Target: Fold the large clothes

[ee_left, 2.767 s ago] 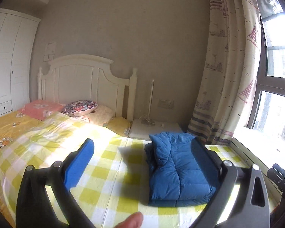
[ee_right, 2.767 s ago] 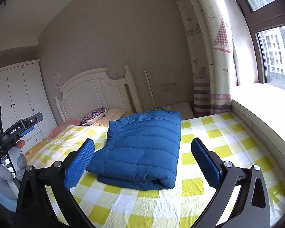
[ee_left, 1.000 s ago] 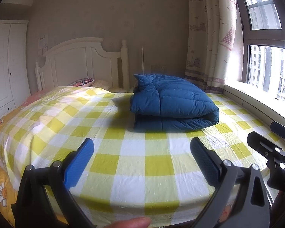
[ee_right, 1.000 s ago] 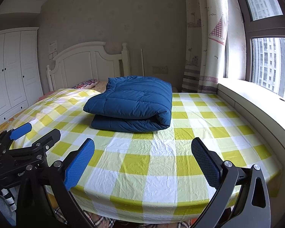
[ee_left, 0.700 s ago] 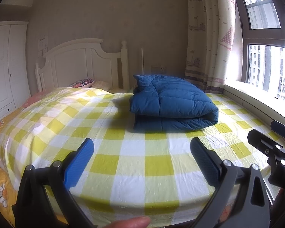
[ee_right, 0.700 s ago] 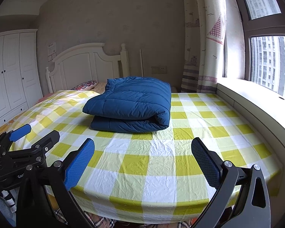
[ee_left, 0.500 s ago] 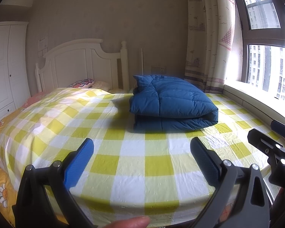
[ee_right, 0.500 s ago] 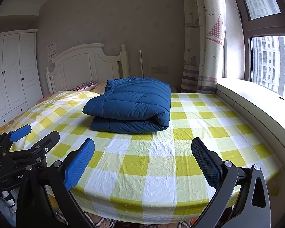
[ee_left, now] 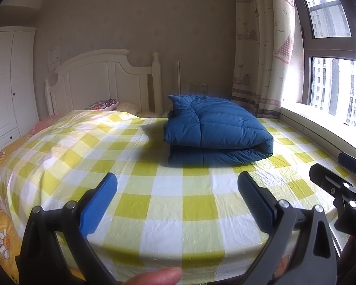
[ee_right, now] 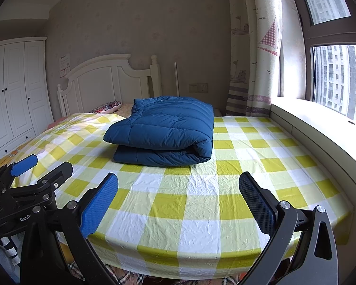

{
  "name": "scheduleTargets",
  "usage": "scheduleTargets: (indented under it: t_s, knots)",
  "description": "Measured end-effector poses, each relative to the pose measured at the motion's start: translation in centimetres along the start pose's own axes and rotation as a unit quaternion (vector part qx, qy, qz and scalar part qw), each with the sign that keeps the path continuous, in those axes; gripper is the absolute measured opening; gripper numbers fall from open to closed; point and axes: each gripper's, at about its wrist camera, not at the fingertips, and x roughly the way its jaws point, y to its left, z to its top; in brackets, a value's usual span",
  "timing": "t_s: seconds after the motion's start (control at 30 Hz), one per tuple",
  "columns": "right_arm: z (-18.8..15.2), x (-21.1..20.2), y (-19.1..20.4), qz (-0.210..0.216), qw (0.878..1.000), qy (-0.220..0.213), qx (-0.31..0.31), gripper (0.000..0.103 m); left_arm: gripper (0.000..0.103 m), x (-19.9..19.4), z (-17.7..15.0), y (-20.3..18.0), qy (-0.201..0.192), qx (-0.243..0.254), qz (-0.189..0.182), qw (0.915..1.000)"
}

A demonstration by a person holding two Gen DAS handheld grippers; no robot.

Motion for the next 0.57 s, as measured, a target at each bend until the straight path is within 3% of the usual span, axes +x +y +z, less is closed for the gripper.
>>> scheduleTargets:
  t_s: [0.17,0.3,0.43,0.57]
  knots:
    - [-0.3,0.2,0.1,0.002,1.0,0.004,-0.001,0.098,0.101,0.5,-0.1,0.1,0.012,0.003,-0.007,0.9999]
    - [-0.2,0.5,0.2,0.005,1.0,0.005,-0.007,0.098,0.101,0.9,0.0,0.8,-0.001,0.008,-0.001,1.0]
    - [1.6,1.9,-2.2,-0.013,0.999,0.019,-0.026,0.098,0.101,5.7,1.3,4.6,0.094,0.002,-0.033,0.9951]
    - [6.5,3.3,-11.8,-0.099,0.995,0.029,0.006,0.098,0.101,13.7,4.5,13.0,0.172,-0.003,0.023,0.9848]
